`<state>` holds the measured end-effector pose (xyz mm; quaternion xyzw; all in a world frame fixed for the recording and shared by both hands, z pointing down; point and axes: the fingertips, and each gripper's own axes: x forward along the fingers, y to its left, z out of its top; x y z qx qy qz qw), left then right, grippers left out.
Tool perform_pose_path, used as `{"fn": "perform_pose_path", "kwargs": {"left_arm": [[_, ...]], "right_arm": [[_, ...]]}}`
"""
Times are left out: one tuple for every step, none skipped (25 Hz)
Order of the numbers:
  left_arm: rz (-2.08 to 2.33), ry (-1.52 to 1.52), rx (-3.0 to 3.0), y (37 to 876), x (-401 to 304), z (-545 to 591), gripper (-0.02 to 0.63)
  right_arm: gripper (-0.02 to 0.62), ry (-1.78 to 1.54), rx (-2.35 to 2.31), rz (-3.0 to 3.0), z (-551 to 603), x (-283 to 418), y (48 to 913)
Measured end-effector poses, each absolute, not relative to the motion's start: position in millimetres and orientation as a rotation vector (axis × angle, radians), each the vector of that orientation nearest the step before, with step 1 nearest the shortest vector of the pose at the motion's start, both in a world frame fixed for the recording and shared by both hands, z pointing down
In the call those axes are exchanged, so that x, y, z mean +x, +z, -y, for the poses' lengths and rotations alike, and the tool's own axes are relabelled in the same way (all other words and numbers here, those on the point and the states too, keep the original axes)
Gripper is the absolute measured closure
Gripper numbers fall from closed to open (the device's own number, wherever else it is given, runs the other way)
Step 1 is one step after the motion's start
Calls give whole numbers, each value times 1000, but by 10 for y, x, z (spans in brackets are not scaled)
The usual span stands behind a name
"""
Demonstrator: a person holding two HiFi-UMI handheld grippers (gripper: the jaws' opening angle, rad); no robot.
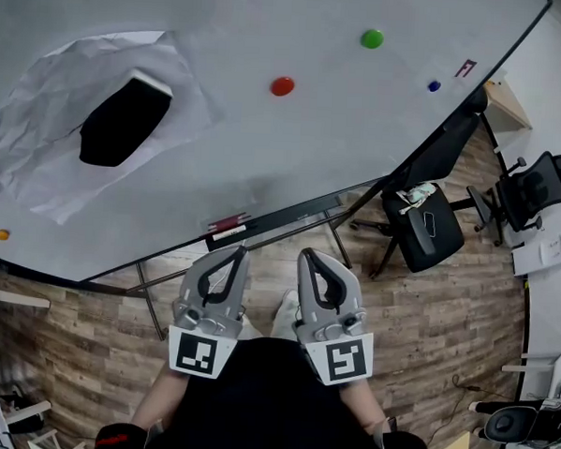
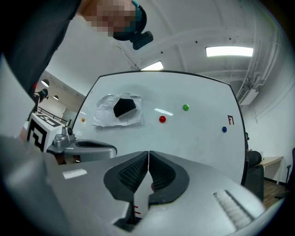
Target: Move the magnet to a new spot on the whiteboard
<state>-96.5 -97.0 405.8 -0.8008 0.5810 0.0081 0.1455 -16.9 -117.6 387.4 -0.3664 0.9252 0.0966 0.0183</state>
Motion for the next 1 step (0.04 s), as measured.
{"fn": "perform_pose_path", "kwargs": {"left_arm": [[-1674,22,-2305,4059,-967,971,606]], "right_arm": [[598,303,-1135,-2877,1176,-174,3879]]}}
